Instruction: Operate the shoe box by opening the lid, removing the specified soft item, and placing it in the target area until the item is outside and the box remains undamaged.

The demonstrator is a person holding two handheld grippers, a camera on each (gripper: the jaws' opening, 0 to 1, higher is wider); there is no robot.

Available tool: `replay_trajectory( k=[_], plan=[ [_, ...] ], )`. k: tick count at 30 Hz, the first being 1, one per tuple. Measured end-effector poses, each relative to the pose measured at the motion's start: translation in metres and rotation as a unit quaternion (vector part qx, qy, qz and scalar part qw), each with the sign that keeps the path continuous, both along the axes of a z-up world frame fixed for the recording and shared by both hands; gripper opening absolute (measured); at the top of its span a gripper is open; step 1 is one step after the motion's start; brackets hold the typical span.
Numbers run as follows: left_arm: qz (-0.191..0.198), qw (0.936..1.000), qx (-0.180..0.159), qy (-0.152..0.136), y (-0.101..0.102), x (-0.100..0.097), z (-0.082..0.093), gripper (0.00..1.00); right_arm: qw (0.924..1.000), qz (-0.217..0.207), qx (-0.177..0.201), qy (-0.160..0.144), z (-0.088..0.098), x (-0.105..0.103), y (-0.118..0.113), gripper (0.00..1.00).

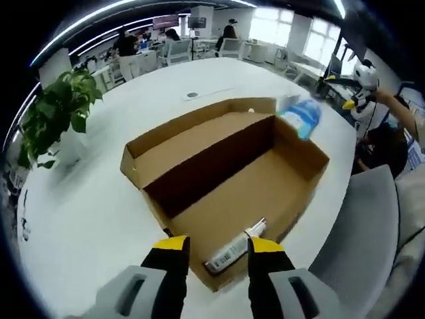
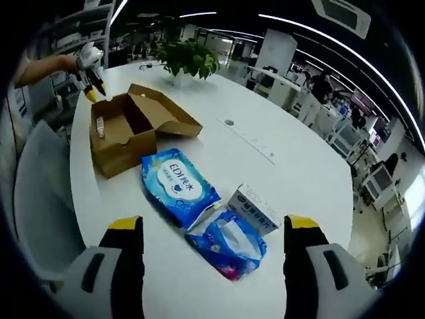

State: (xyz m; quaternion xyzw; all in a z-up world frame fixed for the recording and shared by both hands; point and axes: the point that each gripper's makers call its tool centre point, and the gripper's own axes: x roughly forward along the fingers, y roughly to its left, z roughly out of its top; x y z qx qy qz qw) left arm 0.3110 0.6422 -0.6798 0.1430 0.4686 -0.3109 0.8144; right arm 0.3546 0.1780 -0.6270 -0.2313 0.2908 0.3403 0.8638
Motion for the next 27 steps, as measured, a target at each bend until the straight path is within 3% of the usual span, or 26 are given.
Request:
replay_trajectory(
  k=[8,11,18,21,25,27],
  plan=[
    [-0.095,0.9947,0.029,0.026,-0.012,0.001,-0.012,0.36,0.9995,-0.013,0.03,0.001,-0.003,-0.021,0.006,0.96],
    [-0.133,0.9887,0.064,0.026,-0.009,0.003,-0.018,0.38,0.9987,-0.026,0.042,0.009,-0.005,-0.031,0.006,0.96],
    [-0.22,0.9691,0.103,0.042,-0.014,0.0,-0.032,0.51,0.9973,-0.036,0.062,0.012,-0.008,-0.049,0.009,0.96],
    [-0.24,0.9633,0.108,0.051,-0.017,0.001,-0.036,0.54,0.9974,-0.038,0.06,0.015,-0.011,-0.055,0.01,0.96],
    [-0.294,0.9478,0.112,0.052,-0.024,0.002,-0.041,0.57,0.9966,-0.041,0.069,0.017,-0.012,-0.061,0.012,0.96],
    [-0.308,0.9432,0.112,0.057,-0.027,0.002,-0.043,0.57,0.9964,-0.041,0.072,0.018,-0.014,-0.063,0.013,0.96]
  ],
)
